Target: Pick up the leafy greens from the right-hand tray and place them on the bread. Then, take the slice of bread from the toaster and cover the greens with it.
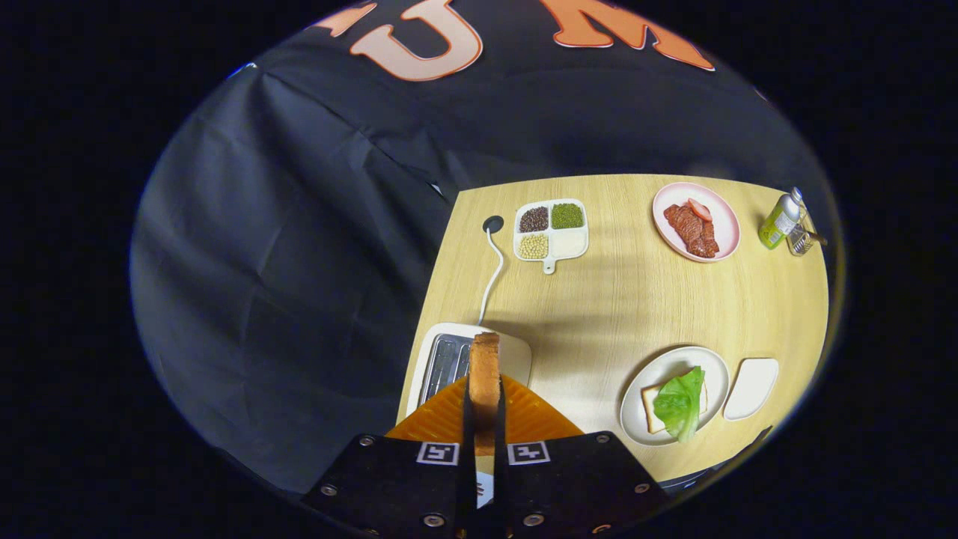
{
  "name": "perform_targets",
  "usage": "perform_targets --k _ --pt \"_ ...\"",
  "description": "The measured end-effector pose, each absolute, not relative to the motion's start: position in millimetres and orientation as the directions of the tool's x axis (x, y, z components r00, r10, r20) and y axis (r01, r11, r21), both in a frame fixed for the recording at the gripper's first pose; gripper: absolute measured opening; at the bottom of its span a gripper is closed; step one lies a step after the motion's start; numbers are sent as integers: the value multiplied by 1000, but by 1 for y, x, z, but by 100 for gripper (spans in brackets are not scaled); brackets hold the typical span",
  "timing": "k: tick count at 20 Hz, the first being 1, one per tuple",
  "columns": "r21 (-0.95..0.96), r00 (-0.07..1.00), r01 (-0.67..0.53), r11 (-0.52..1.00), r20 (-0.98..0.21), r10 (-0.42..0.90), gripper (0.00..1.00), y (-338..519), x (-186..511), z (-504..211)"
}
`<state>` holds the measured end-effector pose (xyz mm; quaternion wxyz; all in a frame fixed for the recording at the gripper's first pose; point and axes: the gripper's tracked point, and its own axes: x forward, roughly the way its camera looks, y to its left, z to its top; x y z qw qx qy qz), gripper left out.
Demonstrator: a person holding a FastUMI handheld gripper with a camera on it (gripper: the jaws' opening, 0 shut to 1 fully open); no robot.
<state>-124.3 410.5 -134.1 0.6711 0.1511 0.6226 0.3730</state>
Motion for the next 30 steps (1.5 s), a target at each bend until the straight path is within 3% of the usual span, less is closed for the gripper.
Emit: perform_targets --k 6,14,23,30 --pt "666 -35 -308 680 -722 691 9 348 -111 -165" --pt "690 -116 -386 612 -694 710 9 287 -131 -228" --pt "694 -223 -374 615 -711 667 9 246 -160 -339" --pt "660 -183 -365 657 -743 644 9 219 -143 -374"
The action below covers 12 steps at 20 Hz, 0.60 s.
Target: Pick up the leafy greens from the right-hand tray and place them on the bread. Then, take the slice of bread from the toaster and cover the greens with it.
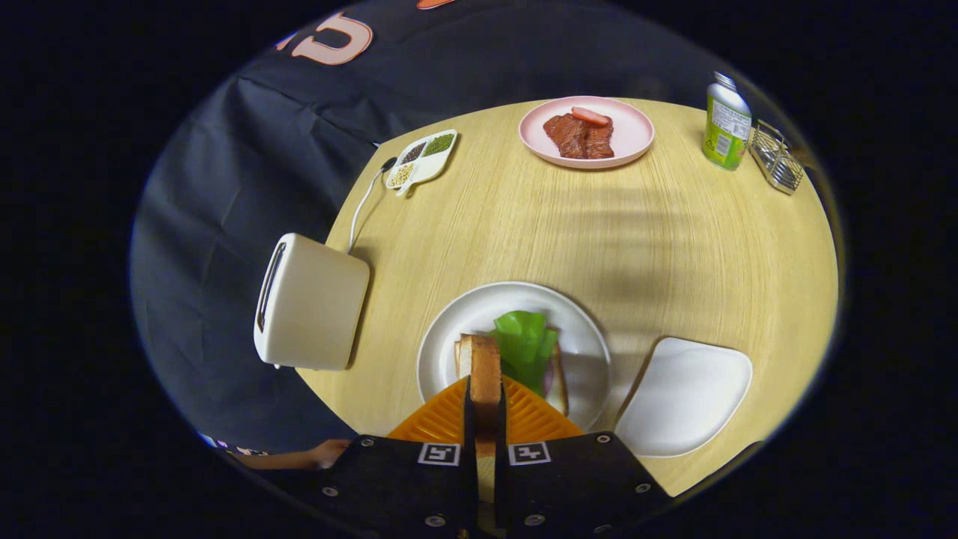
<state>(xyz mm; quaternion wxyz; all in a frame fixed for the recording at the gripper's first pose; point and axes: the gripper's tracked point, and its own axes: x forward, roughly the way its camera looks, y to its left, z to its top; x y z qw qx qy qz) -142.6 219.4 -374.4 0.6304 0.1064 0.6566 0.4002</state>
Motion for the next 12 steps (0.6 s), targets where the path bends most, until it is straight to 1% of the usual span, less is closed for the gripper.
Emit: perform_targets --k 3,5,7,9,10,12 --pt "630 -155 -395 669 -764 627 9 213 -139 -387" --pt "622 -139 -387 681 -769 624 11 212 -137 -393" --pt "595 -107 -419 686 -783 613 18 208 -133 -398" --pt "538 -68 -470 700 -813 579 27 201 -129 -406" --pt "510 -52 -491 706 -827 560 36 198 -127 -410" --pt "468 -22 -537 702 -839 543 42 196 -126 -414"
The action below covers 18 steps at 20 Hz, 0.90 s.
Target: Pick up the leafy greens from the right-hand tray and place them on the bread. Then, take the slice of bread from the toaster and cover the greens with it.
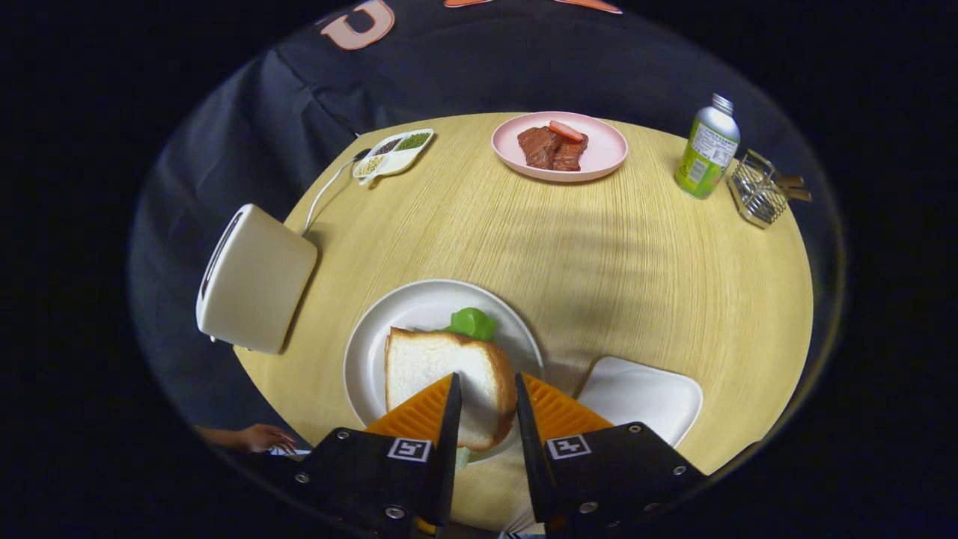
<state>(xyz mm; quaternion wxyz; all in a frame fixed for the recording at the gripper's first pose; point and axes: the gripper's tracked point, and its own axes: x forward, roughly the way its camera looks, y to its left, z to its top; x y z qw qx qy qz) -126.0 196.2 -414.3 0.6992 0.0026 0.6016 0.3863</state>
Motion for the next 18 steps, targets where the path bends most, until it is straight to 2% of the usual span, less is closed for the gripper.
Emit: perform_targets --k 6,9,14,18 --pt "368 96 -586 722 -853 512 49 194 -113 -424" --pt "336 130 -610 718 -851 509 58 192 -112 -422" --pt "368 207 -562 741 -805 557 78 194 -98 -399" --pt "377 301 -523 765 -758 579 86 189 -81 -375"
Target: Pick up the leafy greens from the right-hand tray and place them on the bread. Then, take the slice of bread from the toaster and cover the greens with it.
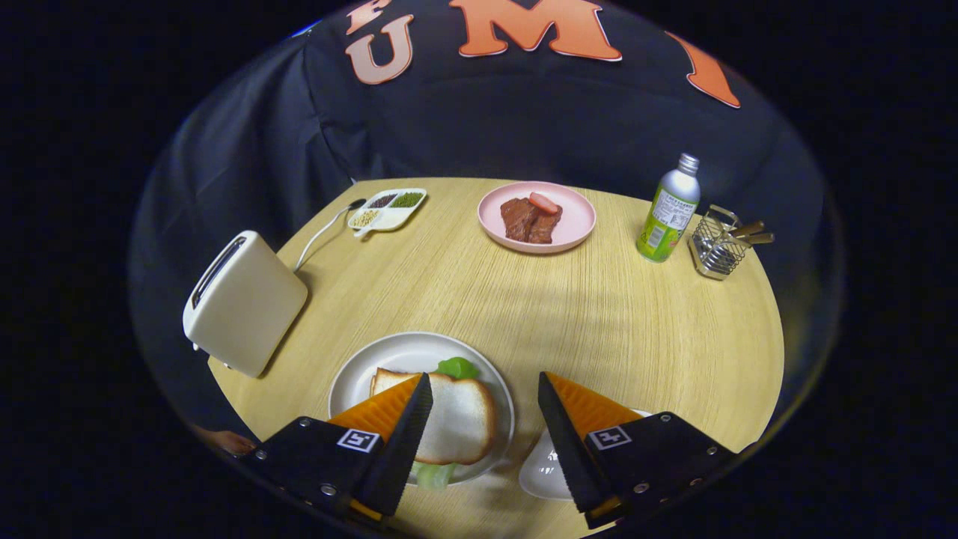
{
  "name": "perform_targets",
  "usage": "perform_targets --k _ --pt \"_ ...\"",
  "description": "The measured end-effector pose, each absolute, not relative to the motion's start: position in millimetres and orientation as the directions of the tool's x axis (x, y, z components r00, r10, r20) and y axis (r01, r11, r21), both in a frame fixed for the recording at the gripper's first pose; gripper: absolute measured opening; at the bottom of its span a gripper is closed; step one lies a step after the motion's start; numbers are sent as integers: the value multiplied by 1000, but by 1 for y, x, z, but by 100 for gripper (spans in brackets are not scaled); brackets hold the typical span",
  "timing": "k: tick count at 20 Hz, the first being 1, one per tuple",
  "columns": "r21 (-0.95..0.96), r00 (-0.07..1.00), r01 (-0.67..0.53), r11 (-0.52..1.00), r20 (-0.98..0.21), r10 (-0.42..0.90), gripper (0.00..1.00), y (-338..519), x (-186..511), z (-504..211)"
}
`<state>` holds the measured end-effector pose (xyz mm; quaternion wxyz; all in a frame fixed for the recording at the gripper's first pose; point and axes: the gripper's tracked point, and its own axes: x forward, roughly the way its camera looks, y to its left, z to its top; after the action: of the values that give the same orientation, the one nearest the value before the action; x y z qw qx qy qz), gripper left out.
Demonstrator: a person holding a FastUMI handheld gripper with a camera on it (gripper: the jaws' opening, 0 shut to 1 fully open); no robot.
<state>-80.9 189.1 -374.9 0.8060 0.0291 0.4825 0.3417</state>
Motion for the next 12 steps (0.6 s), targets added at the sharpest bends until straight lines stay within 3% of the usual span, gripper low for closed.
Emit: perform_targets --k 6,12 --pt "328 477 -507 797 -663 577 90 169 -44 -315" --pt "249 707 -478 842 -459 538 97 136 9 -204"
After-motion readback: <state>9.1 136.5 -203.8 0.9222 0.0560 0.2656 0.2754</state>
